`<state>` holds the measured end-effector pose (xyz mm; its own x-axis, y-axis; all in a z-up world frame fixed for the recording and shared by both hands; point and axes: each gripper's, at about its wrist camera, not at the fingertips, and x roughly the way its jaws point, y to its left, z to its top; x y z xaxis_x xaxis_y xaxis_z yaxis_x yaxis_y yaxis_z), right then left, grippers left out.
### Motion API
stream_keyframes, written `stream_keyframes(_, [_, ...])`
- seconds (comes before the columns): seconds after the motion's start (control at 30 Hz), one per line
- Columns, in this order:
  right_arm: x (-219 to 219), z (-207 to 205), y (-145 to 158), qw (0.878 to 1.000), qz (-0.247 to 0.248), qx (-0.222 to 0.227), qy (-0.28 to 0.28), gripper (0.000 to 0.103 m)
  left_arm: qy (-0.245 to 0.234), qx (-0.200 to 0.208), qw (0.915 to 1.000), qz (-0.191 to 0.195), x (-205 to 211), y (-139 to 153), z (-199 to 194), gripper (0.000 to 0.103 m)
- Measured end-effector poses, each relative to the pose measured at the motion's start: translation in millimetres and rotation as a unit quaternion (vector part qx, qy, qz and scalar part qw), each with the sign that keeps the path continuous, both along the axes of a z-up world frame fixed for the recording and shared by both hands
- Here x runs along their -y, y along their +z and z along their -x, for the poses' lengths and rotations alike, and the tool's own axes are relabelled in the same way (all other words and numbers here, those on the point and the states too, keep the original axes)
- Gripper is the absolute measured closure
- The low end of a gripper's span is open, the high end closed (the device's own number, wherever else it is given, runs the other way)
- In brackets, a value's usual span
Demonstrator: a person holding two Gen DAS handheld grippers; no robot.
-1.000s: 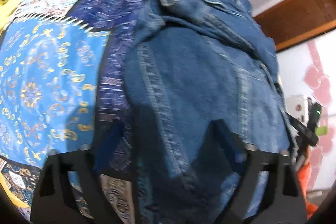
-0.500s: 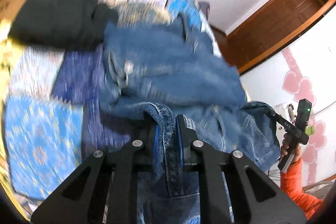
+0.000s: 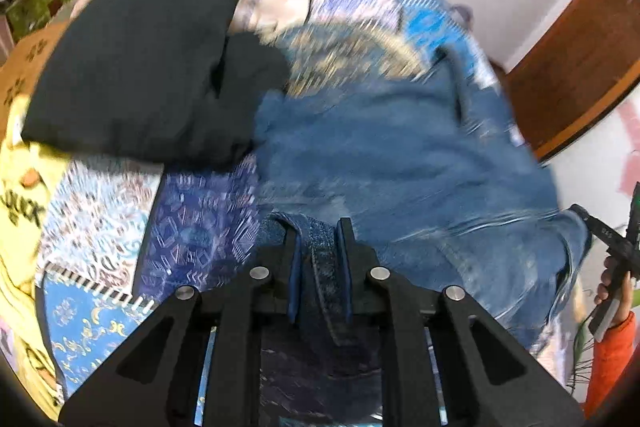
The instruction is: Fold large clothes
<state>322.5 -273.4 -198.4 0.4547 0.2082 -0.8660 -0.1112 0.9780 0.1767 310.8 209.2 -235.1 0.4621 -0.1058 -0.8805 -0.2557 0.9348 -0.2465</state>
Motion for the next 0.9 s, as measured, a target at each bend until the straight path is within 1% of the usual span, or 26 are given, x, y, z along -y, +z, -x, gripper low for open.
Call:
stream_keyframes(0.03, [2.7,1.0,-1.9,1.000,-0.007,-0.001,0.000,0.093,-0.002,-0.007,1.0000,0.004,-1.3,-8.5,-0.4,0.083])
stream_keyframes(0.1, [6.2,3.6,1.3,1.000,-0.017,-0.004,0.004,0.091,-0.006,-0.001,1.0000,0.005,-1.2,-7.5,6.9,0.083])
stream_keyframes(0.17, [7.5,2.4,8.4,0.999,-0.019,-0.024,0.013,0.085,-0.015,-0.003,0.9999,-0.005,0.6,-1.8,9.0,0.082])
stream_keyframes(0.23, [9.5,6.3,20.8,0.999,-0.020,-0.044,0.020,0.085,-0.024,-0.007,0.9994,-0.022,3.4,9.4,12.5,0.076])
stream_keyframes(0.27, [9.9,8.5,25.8,0.999,-0.018,-0.044,0.022,0.084,-0.025,-0.005,0.9993,-0.029,5.1,15.1,13.6,0.065])
stream_keyframes(0.3, [10.9,12.9,31.2,0.999,-0.016,-0.040,0.022,0.083,-0.025,0.002,0.9989,-0.040,6.0,23.9,18.6,0.051])
stream_keyframes(0.37, [13.0,26.0,42.6,0.999,-0.007,-0.025,0.025,0.074,-0.024,0.021,0.9984,-0.048,7.5,38.8,28.4,0.043])
stream_keyframes(0.4, [13.5,32.6,47.2,0.999,-0.006,-0.017,0.028,0.070,-0.024,0.028,0.9984,-0.043,7.5,44.8,33.7,0.043])
stream_keyframes(0.43, [13.6,37.9,50.6,0.999,-0.005,-0.008,0.031,0.063,-0.025,0.031,0.9985,-0.037,7.2,49.1,37.3,0.043])
stream_keyframes(0.47, [13.6,42.2,53.4,0.999,-0.005,-0.001,0.033,0.059,-0.025,0.034,0.9987,-0.028,6.8,52.9,41.6,0.043])
stream_keyframes(0.53, [12.8,53.8,57.6,0.999,-0.006,0.008,0.043,0.059,-0.024,0.039,0.9988,-0.017,5.9,57.5,52.5,0.043])
stream_keyframes(0.67, [7.9,65.8,52.7,0.998,-0.008,0.003,0.061,0.059,-0.028,0.037,0.9989,-0.004,9.2,56.6,69.8,0.043])
stream_keyframes(0.8, [7.2,73.2,41.0,0.998,-0.004,0.003,0.057,0.059,-0.035,0.017,0.9991,0.016,17.5,41.4,82.0,0.043])
stream_keyframes(0.9, [9.2,77.0,31.2,0.999,-0.015,-0.006,0.052,0.059,-0.036,-0.002,0.9987,0.036,26.9,23.2,85.8,0.043])
